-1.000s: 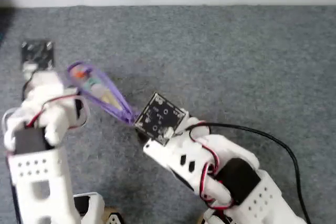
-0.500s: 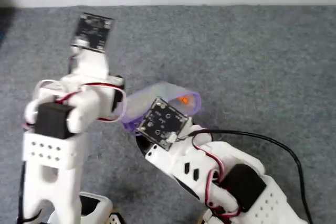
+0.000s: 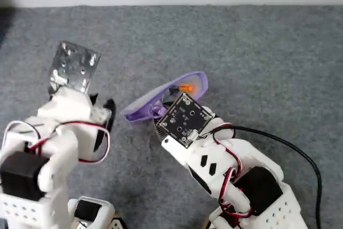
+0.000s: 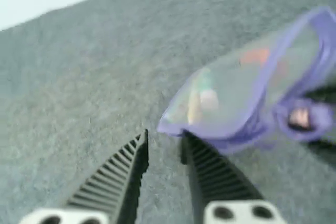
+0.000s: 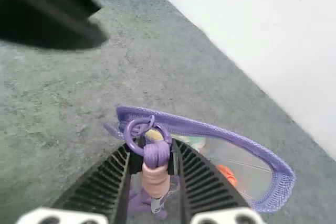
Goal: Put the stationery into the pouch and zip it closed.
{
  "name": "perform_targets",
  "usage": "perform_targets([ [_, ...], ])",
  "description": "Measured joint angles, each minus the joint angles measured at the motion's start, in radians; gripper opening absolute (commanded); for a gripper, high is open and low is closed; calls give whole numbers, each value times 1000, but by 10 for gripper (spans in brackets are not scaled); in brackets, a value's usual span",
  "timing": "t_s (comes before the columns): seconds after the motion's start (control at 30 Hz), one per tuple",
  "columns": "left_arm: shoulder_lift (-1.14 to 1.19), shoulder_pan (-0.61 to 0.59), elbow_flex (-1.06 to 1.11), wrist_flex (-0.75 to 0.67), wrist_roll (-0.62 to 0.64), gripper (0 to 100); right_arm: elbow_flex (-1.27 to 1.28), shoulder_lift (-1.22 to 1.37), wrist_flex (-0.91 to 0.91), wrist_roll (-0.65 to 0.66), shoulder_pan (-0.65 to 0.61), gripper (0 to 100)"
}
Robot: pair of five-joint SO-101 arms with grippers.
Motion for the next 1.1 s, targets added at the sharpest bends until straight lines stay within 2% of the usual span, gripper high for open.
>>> perform_targets([
  [0.13, -74, 8, 126, 0, 2, 207, 0, 0, -3, 8, 3, 8],
  [0.33, -107, 17, 206, -20, 18, 220, 0, 0, -3, 11, 3, 8],
  [0.53, -107, 120, 212, -35, 34, 232, 0, 0, -3, 11, 3, 8],
  [0.83, -107, 152, 350, -192, 11, 229, 0, 0, -3, 11, 3, 8],
  [1.1, -107, 158, 374, -276, -2, 228, 0, 0, -3, 11, 3, 8],
])
